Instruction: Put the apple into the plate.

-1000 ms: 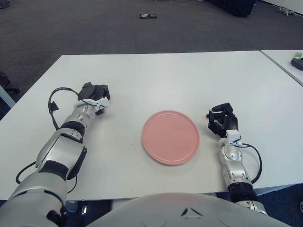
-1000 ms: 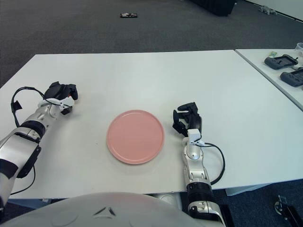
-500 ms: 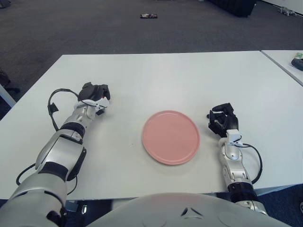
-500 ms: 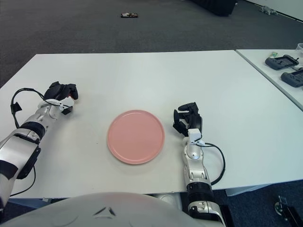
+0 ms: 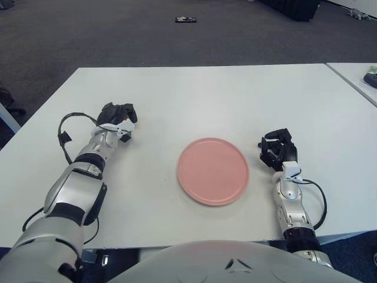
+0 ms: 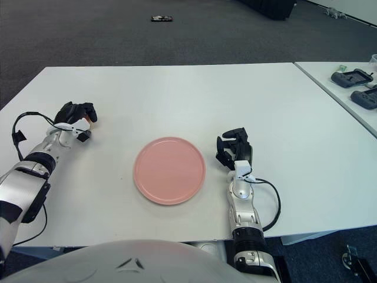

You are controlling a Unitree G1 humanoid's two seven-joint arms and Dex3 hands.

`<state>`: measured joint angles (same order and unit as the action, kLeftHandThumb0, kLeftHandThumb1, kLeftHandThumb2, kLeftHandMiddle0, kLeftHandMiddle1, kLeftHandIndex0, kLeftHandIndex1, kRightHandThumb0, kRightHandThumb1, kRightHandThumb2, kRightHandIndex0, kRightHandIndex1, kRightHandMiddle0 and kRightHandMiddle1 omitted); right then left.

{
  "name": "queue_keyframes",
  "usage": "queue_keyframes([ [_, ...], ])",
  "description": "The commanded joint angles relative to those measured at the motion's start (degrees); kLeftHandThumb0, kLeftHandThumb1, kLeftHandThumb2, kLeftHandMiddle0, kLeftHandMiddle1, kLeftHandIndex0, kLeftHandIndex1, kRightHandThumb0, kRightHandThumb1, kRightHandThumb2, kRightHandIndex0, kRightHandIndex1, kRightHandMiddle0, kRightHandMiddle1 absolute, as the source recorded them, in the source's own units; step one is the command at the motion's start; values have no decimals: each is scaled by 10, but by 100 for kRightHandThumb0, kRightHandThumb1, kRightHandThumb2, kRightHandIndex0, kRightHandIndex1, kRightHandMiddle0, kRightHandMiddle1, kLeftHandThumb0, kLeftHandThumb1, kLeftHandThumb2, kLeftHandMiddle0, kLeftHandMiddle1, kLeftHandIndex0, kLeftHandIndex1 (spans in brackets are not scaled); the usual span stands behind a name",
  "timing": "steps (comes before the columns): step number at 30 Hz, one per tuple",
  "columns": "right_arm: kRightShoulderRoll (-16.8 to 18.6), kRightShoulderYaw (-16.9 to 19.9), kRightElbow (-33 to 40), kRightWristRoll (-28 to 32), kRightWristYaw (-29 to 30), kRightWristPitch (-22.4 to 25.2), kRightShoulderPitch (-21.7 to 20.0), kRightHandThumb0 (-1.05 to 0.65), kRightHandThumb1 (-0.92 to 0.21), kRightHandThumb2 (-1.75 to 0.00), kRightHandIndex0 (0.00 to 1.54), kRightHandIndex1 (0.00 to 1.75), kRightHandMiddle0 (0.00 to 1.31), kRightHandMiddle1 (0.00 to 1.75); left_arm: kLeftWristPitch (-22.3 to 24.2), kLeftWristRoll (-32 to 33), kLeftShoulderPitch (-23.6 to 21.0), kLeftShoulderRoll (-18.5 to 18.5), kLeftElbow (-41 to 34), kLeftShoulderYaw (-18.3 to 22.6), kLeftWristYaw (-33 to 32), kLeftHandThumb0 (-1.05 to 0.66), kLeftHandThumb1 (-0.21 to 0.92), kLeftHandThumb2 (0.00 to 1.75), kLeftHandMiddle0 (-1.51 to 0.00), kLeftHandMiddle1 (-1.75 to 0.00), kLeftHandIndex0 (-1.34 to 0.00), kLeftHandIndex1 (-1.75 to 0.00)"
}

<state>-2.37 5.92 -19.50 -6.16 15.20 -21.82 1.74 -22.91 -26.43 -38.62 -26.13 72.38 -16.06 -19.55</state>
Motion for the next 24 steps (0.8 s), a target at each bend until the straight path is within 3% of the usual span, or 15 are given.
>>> queue_keyframes([
  [1, 1, 2, -11, -1, -1, 11, 6, -37, -75, -77, 63, 128, 30, 175, -28, 16, 9, 7, -16, 12, 18, 48, 27, 137, -64, -175, -82, -175],
  [13, -1, 2, -14, -2, -1, 11, 2, -37, -73, -79, 64, 128, 30, 175, -85, 34, 15, 3, -74, 33, 43, 48, 28, 136, -64, -175, -81, -175],
  [19, -2, 2, -15, 0, -5, 16, 1, -37, -75, -77, 64, 127, 30, 175, -98, 22, 27, -2, -136, 32, 33, 48, 28, 136, -63, -175, -81, -175],
  [24, -3, 2, -17, -2, -5, 15, -1, -37, -75, -76, 64, 127, 29, 175, -105, 39, 37, 1, -184, 43, 61, 49, 24, 140, -66, -175, -87, -175],
])
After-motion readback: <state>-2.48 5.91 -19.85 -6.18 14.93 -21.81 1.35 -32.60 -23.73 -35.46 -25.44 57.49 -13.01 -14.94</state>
